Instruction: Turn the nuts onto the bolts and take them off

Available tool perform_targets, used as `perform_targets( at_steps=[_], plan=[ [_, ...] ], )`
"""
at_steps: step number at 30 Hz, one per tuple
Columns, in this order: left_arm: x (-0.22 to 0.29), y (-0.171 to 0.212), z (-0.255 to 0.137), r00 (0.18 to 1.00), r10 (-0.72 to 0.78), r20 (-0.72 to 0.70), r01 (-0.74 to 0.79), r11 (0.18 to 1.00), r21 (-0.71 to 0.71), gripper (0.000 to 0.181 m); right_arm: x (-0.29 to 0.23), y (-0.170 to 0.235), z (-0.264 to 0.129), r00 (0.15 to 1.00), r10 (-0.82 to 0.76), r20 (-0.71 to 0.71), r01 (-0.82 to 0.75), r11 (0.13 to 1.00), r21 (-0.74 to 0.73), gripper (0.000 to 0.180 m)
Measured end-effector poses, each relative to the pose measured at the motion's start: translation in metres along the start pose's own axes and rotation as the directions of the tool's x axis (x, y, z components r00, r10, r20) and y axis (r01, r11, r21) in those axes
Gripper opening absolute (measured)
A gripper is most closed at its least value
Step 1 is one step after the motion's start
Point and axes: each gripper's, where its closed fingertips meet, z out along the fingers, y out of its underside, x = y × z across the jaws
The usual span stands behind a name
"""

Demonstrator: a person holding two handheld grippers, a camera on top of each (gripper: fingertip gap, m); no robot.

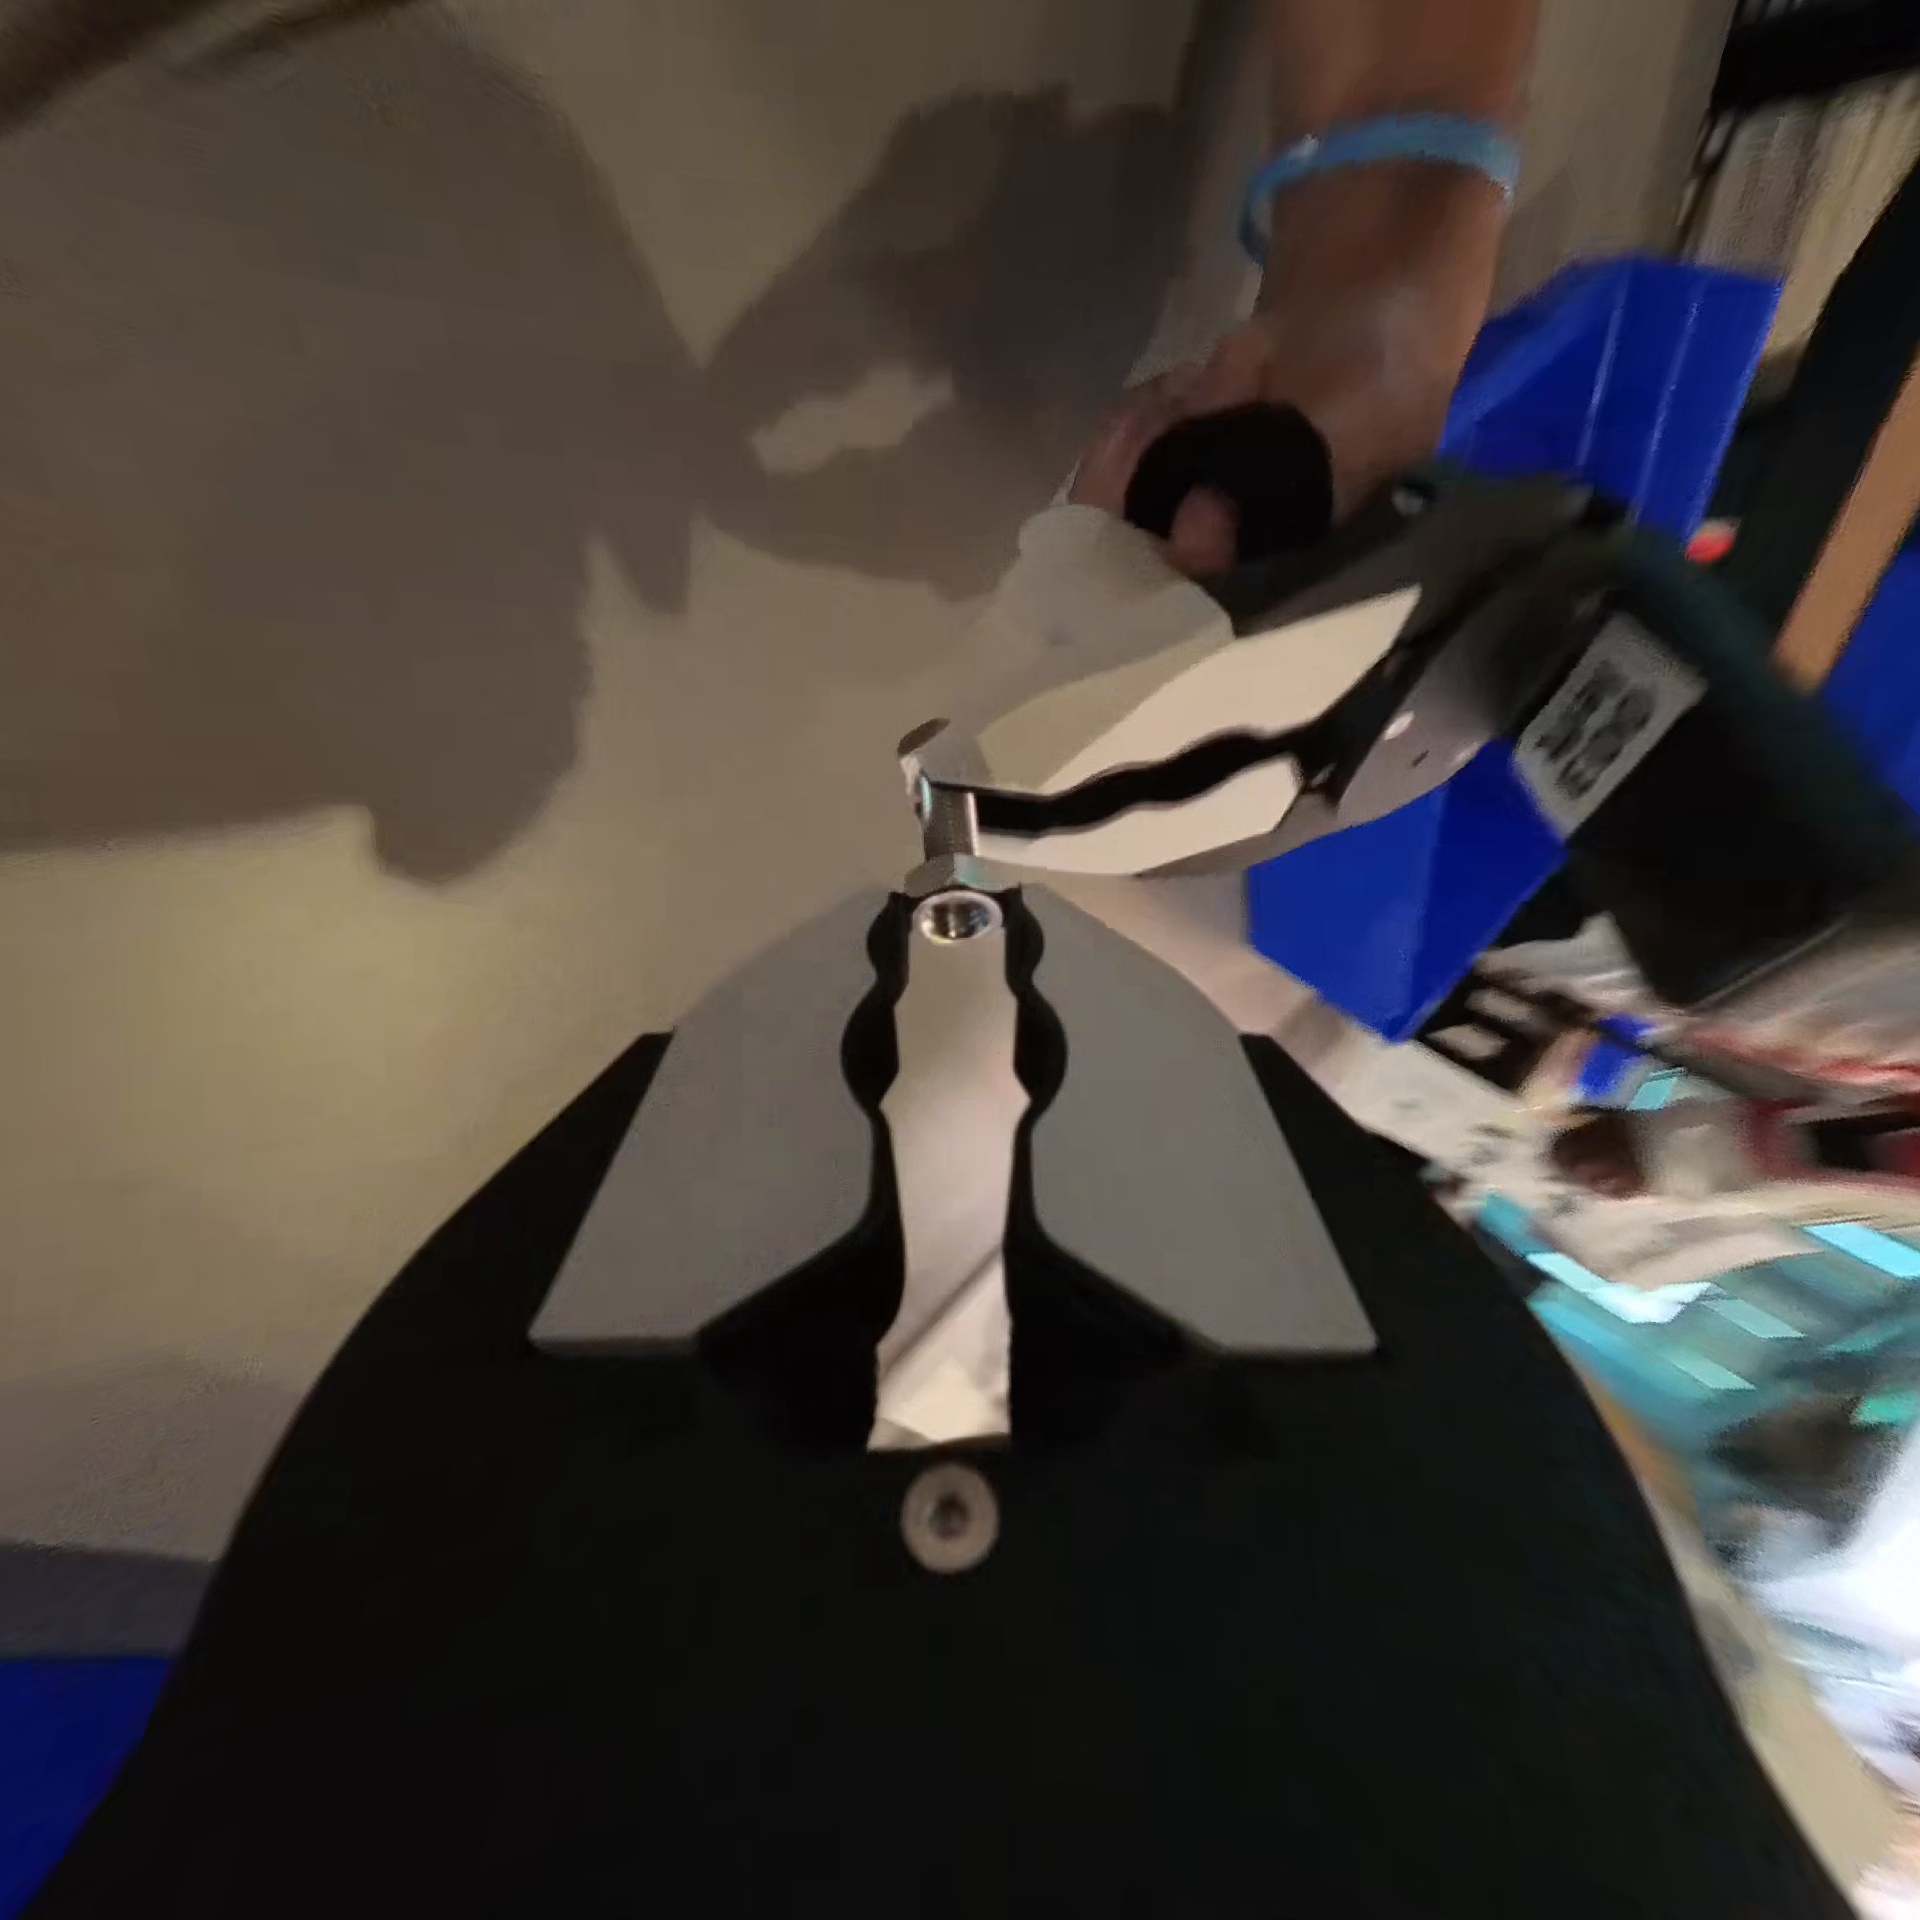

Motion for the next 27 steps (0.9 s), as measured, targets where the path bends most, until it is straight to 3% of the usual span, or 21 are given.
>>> perform_targets(
  at_steps=[2,6,10,13,16,18,19,21,23,24,25,27],
  plan=[
    [0.003,-0.002,-0.001,0.999,-0.015,-0.032,0.015,1.0,0.015,0.009,0.004,-0.001,-0.002,0.987,-0.153,-0.047,0.152,0.988,-0.03,0.018],
    [0.016,-0.005,-0.002,0.993,-0.035,-0.117,0.038,0.999,0.026,0.01,0.009,-0.011,-0.009,0.946,-0.298,-0.127,0.297,0.954,-0.026,0.018],
    [0.025,-0.004,0.0,0.982,-0.05,-0.18,0.054,0.998,0.017,0.01,0.007,-0.018,-0.012,0.934,-0.317,-0.166,0.32,0.947,-0.007,0.018],
    [0.023,-0.008,-0.003,0.986,-0.037,-0.164,0.044,0.998,0.042,0.009,0.013,-0.014,-0.015,0.978,-0.054,-0.201,0.066,0.996,0.055,0.025],
    [0.018,-0.011,-0.007,0.993,-0.021,-0.116,0.028,0.998,0.063,0.009,0.022,-0.009,-0.02,0.936,0.313,-0.158,-0.284,0.941,0.183,0.04],
    [0.009,-0.014,-0.008,0.999,-0.005,-0.051,0.009,0.997,0.078,0.009,0.02,0.0,-0.019,0.816,0.577,-0.035,-0.554,0.798,0.236,0.045],
    [0.004,-0.014,-0.009,1.0,0.005,-0.014,-0.004,0.997,0.076,0.009,0.019,0.0,-0.02,0.713,0.698,0.067,-0.685,0.673,0.279,0.047],
    [-0.009,-0.012,-0.01,0.996,0.037,0.085,-0.042,0.997,0.059,0.009,0.019,0.003,-0.018,0.418,0.867,0.271,-0.895,0.342,0.286,0.052],
    [-0.013,-0.01,-0.01,0.991,0.053,0.121,-0.059,0.997,0.044,0.01,0.019,0.004,-0.014,0.066,0.873,0.484,-0.983,-0.028,0.184,0.06],
    [-0.014,-0.011,-0.011,0.989,0.058,0.133,-0.065,0.997,0.045,0.01,0.017,0.004,-0.011,-0.064,0.831,0.552,-0.982,-0.152,0.115,0.059],
    [-0.015,-0.01,-0.011,0.988,0.059,0.14,-0.065,0.997,0.039,0.01,0.015,0.004,-0.007,-0.146,0.802,0.58,-0.971,-0.229,0.072,0.055],
    [-0.019,-0.01,-0.012,0.983,0.069,0.172,-0.076,0.996,0.036,0.01,0.009,0.004,0.003,-0.24,0.789,0.566,-0.956,-0.292,0.002,0.05]
  ],
)
